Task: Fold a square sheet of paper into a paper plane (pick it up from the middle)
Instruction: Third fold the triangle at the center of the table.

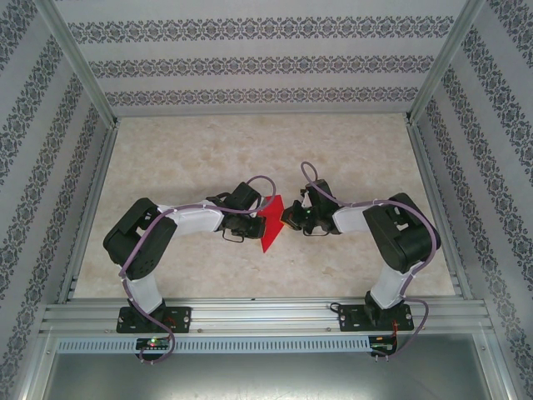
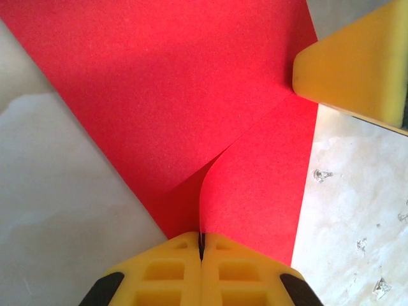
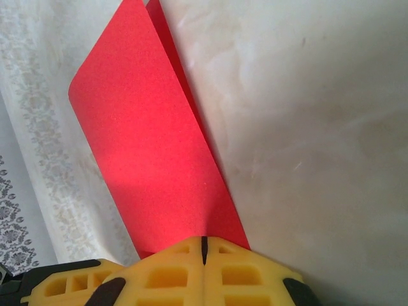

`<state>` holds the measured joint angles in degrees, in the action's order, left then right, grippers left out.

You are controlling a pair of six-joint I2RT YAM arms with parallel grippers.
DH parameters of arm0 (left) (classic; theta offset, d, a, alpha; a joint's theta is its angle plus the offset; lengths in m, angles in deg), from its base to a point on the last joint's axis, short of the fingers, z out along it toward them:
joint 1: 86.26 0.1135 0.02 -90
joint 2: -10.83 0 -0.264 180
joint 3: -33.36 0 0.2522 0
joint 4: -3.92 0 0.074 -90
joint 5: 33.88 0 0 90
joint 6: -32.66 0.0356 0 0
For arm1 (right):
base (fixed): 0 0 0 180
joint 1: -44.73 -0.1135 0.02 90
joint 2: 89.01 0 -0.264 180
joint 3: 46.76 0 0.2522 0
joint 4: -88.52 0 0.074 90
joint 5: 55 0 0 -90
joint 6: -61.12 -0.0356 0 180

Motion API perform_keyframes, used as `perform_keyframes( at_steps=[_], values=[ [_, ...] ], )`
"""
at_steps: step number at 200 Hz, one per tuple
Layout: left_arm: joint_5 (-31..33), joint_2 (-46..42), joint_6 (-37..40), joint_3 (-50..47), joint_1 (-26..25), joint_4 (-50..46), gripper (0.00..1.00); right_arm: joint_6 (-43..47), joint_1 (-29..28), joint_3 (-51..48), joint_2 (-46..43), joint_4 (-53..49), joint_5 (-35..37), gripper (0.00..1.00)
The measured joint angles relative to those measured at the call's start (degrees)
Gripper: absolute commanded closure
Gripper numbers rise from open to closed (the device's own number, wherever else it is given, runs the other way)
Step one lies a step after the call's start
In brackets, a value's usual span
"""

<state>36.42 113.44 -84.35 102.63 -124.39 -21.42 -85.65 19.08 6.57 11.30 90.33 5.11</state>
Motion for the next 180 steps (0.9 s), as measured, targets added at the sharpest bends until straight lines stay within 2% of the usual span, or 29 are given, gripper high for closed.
perform_keyframes(
  at_steps=[44,81,115,130,150,180],
  values=[
    [-1.36,-2.27,2.21,-2.32,0.0,-0.98,0.95,1.31,-0.13,-0.02,-10.12,-4.94,1.57,0.95],
    [-1.6,-4.46,3.82,-3.52,0.0,-4.83,0.78,2.21,-2.21,-0.04,-13.57,-6.16,2.97,0.94],
    [1.92,-9.79,3.82,-3.52,0.0,-9.6,0.58,2.6,-3.39,-1.92,-13.84,-7.56,4.13,0.91],
    [4.79,-13.07,3.43,-3.32,0.0,-11.52,0.59,2.58,-3.5,-3.58,-14.88,-8.0,5.03,0.89],
    [6.64,-17.11,2.64,-2.99,0.0,-12.28,0.69,2.54,-3.5,-5.75,-16.98,-8.76,6.23,0.83],
    [2.29,-18.01,2.34,-2.51,-0.09,-11.45,0.8,2.08,-3.5,-7.89,-18.97,-8.98,7.02,0.77]
  ],
)
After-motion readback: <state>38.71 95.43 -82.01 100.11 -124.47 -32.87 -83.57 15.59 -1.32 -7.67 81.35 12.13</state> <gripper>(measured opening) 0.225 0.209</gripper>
